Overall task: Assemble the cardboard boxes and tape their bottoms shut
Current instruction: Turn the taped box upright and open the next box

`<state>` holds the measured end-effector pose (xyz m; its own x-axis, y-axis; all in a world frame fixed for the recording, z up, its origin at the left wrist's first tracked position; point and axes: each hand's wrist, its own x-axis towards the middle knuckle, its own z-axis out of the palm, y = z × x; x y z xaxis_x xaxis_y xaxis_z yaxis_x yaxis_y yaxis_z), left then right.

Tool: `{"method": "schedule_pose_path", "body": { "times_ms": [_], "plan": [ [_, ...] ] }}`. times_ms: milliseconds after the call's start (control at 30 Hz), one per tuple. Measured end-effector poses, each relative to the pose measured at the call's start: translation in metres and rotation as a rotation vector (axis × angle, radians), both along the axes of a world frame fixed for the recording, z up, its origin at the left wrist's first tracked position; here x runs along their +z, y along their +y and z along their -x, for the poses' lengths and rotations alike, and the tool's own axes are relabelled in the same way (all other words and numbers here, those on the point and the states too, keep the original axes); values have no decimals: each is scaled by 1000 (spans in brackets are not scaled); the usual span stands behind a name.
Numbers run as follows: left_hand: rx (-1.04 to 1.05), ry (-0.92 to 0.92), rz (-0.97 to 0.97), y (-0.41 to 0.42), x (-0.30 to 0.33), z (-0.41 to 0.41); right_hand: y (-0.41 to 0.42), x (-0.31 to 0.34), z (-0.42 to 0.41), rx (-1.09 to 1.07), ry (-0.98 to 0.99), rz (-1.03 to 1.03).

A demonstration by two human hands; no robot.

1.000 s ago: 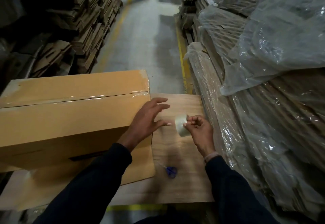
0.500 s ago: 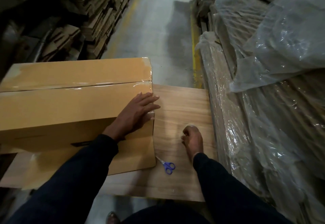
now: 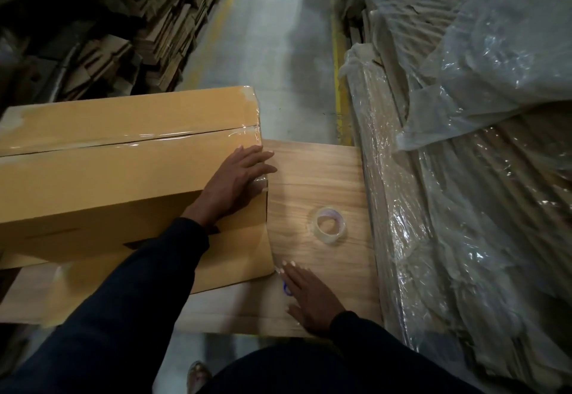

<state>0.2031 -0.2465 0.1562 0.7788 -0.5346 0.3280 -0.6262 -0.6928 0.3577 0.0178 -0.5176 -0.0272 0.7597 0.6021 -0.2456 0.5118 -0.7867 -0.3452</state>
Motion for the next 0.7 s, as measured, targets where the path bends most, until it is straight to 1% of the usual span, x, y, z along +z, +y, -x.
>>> {"method": "schedule_pose_path", "body": {
  "times_ms": [67, 133, 233, 333, 567, 633, 700],
  "plan": [
    [5, -2, 1, 0, 0, 0, -11, -13, 10, -42, -13, 77],
    [15, 4, -20, -3, -1, 0, -15, -14, 15, -215, 28, 137],
    [27, 14, -47, -12, -4, -1, -15, -15, 17, -535, 28, 110],
    [71, -5, -52, -25, -4, 0, -14, -17, 14, -724, 21, 75],
    [222, 38, 5, -59, 5, 2, -4, -3, 10, -876, 139, 124],
    [185, 120, 34, -61, 11, 0, 8, 12, 5, -963, 152, 54],
    [72, 256, 126, -50, 22, -2, 33, 37, -3, -1043, 88, -93]
  ]
}}
